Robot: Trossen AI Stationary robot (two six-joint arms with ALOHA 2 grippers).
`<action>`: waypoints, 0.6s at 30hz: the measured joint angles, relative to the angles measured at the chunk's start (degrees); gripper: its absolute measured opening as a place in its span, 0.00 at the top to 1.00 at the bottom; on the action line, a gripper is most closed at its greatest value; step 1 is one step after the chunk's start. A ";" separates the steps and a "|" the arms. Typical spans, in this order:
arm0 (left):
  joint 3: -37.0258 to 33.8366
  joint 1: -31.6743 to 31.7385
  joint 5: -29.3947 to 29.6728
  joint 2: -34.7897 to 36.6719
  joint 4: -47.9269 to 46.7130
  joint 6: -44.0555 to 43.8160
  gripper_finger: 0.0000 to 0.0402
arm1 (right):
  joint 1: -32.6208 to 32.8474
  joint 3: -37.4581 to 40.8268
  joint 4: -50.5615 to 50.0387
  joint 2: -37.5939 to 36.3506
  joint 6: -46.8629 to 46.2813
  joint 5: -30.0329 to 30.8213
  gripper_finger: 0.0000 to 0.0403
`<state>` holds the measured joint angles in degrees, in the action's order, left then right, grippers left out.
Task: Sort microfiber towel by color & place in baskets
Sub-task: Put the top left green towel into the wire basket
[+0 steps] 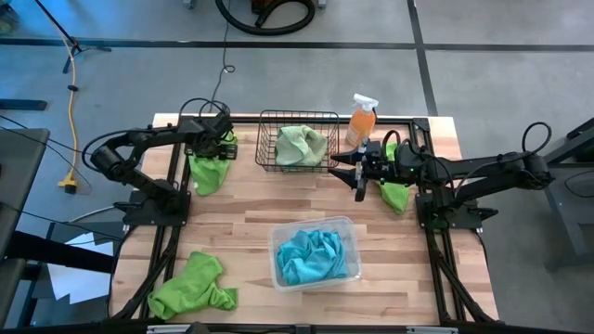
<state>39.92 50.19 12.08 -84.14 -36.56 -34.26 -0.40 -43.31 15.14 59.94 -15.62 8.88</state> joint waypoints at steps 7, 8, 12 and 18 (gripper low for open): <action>0.00 -0.82 -1.26 0.00 -0.29 -0.38 0.53 | 0.01 0.00 -0.02 0.00 0.00 0.00 0.48; 0.00 -1.05 -1.29 0.00 -0.48 -0.96 0.53 | 0.02 0.00 0.00 -0.02 0.00 0.00 0.48; 0.00 -2.01 -1.31 0.00 -1.16 -2.77 0.53 | 0.01 0.00 0.00 -0.02 0.03 0.00 0.48; -1.00 -3.25 -1.39 0.00 -1.31 -3.17 0.56 | 0.00 0.00 0.00 -0.02 0.54 0.00 0.48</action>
<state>38.92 46.95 10.69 -84.14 -37.87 -37.43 -0.40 -43.31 15.14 59.92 -15.08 8.88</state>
